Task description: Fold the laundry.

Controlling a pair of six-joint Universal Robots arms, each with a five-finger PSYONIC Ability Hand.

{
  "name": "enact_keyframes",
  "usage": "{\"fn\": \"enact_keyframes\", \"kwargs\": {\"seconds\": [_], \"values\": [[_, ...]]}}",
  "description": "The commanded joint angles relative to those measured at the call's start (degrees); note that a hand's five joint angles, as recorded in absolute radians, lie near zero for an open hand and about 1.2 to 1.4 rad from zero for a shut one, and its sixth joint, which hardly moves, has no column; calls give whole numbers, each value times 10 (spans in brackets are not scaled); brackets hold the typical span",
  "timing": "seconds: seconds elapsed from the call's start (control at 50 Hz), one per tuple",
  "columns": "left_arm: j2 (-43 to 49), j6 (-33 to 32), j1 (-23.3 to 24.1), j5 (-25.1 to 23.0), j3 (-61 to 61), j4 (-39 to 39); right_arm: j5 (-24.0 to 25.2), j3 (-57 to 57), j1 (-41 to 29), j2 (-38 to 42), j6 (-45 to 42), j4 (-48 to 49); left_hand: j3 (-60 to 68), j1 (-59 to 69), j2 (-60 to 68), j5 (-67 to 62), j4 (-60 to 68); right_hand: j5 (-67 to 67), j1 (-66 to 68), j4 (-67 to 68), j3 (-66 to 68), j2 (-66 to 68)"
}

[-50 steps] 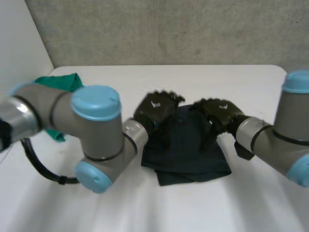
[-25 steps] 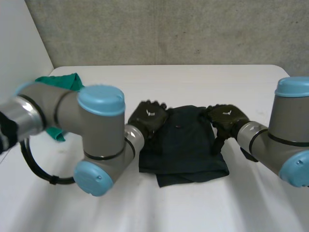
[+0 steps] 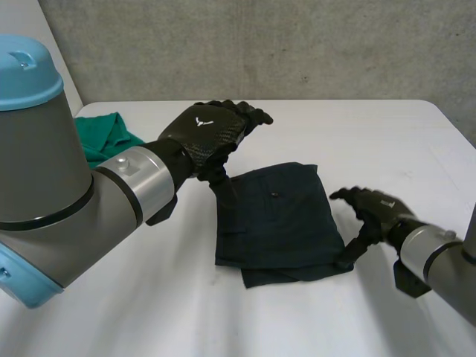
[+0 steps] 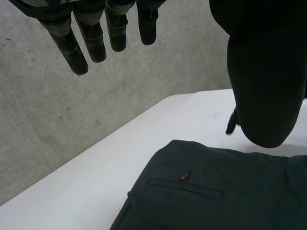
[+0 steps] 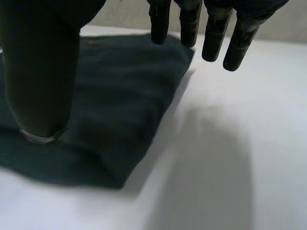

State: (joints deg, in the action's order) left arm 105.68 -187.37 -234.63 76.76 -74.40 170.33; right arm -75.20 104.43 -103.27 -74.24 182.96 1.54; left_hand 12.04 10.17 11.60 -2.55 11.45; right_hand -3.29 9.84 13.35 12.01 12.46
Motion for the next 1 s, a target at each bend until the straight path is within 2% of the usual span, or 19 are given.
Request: {"fn": "enact_keyframes", "kwargs": {"seconds": [0.02,0.18,0.28,0.46,0.66,0.7,0.82,1.0], "values": [[11,-1,0,2,0,2,15,-5,-4,59,42,44,-20,-1,-16,25,-14,33,2,-33,-20,-25],[15,-1,-1,2,-2,4,10,-48,-9,118,53,58,-20,-1,-16,25,-14,15,19,-16,-3,-7],[16,-1,-5,2,-3,4,9,-80,-25,141,57,60,-20,-1,-16,25,-14,-107,142,107,120,116],[23,-2,-5,1,-5,5,8,-119,-49,168,72,61,-18,0,-14,23,-12,-186,221,186,199,195],[25,-2,-6,2,-5,5,6,-142,-54,192,70,57,-18,0,-14,23,-12,-531,566,531,544,539],[25,-1,-6,2,-5,5,7,-142,-53,192,67,57,-20,-1,-16,25,-14,-666,701,666,679,675],[24,0,-6,2,-5,5,10,-164,-52,195,61,58,-20,-1,-16,25,-14,-667,702,667,680,675],[24,2,-6,3,-5,6,7,-328,-47,260,-1,22,-18,0,-14,23,-12,-667,702,667,680,675]]}}
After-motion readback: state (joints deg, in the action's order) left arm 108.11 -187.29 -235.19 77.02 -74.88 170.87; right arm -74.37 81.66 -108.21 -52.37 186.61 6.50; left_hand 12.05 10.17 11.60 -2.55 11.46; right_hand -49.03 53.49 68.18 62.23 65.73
